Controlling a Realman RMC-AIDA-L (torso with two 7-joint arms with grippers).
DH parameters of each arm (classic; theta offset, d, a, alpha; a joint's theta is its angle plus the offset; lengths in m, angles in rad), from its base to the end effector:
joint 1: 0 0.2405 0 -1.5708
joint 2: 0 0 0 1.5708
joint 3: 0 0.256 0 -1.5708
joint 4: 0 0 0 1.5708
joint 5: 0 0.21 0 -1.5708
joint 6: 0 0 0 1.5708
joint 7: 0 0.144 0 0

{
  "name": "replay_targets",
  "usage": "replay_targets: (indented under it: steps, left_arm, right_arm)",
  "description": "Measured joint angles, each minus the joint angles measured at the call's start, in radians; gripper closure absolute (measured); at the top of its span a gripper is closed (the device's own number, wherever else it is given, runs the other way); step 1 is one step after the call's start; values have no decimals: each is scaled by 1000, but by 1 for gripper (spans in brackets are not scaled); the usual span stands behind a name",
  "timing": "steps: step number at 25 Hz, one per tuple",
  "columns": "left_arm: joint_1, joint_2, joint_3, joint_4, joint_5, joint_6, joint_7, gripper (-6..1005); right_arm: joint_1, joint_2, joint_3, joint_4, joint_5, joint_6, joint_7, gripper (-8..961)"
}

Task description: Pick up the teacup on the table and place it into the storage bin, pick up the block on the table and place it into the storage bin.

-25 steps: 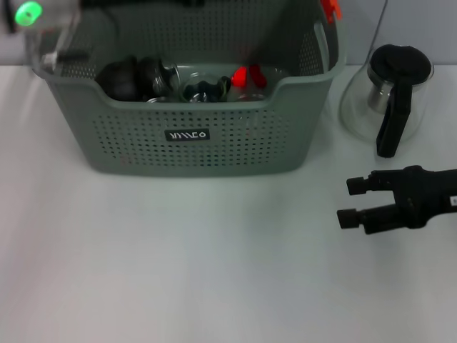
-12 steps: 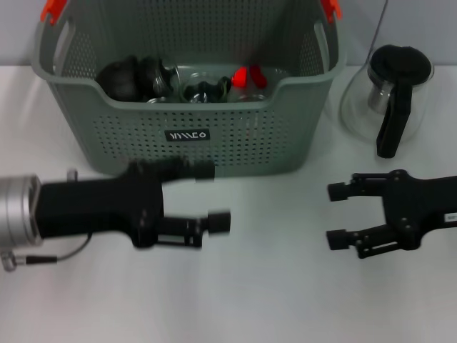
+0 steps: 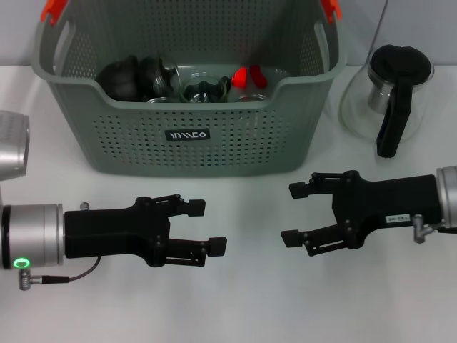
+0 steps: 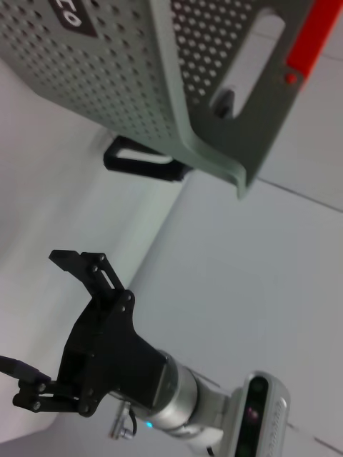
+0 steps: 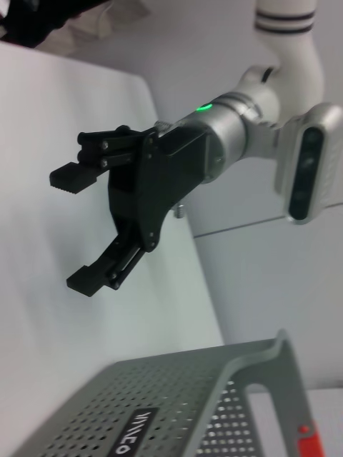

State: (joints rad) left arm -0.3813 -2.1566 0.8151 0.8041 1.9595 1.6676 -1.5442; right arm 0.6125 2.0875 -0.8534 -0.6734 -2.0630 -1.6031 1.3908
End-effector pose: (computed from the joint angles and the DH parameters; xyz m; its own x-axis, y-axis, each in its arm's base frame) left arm -0.2585 0.2828 -0.0191 0.7162 0.4799 0.5068 0.5355 -0.8435 0.0420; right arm 0.2274 0.3307 -0.0265 0.8944 -0.2644 -0.3607 -0.2853 -0.9584 -0.0048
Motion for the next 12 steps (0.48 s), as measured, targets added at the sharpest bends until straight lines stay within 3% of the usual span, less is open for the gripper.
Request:
replay_targets:
  steps: [12]
  left_arm:
    - [-6,-5,1,-9,2,-23,3,63]
  right_arm:
    - [1,-2,-24,15,0,35,7,6]
